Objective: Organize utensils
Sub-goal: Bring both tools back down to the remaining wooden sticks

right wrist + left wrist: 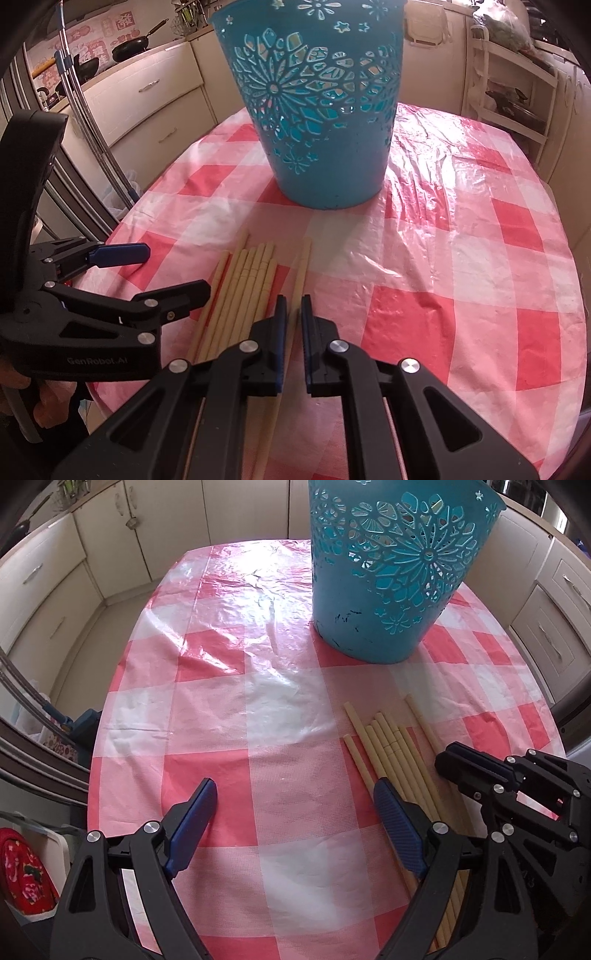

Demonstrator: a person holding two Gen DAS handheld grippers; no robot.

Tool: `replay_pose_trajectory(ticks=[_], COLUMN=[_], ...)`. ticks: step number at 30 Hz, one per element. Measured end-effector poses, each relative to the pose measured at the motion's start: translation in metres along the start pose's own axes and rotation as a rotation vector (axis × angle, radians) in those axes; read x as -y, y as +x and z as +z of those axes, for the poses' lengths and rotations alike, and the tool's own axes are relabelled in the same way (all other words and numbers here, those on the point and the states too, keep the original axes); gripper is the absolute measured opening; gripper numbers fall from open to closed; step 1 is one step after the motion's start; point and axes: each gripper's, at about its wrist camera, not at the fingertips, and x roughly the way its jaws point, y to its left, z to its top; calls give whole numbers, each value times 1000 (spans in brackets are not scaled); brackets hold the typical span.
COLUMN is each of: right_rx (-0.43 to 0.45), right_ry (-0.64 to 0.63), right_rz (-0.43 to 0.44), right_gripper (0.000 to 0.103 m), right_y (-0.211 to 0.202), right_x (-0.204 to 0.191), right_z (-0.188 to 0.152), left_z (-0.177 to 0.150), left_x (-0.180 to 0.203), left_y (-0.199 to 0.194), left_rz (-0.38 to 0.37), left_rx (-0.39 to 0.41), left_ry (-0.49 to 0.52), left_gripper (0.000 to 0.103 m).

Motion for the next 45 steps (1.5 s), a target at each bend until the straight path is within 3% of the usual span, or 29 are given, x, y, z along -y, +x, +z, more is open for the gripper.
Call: replay_pose_trajectory(ticks=[7,23,33,35,39,42,45], right_rx=[-7,-15,-21,-21,-21,-23,-24], right_ry=[42,89,94,91,95,102,106], right_rz=[19,41,46,44,43,37,37], right_gripper=[9,9,9,9,10,11,12], right_y=[-1,-4,-5,-5,-5,-4,-4], right_x=[8,18,22,21,22,24,25], right_z=[2,4,2,2,3,3,3], left_z=[-4,-14,-17,-16,-13,-8,-1], left_x=[13,14,23,27,37,37,33], left_y=[-5,-11,-10,-9,-10,-9,-8], left_rz=[27,85,150,144,50,-34,-94], left_rx=[36,16,13,38,84,71,54], left_ry=[-16,-198,-174,-137,18,115,192], left_gripper=[74,72,72,62,40,32,14])
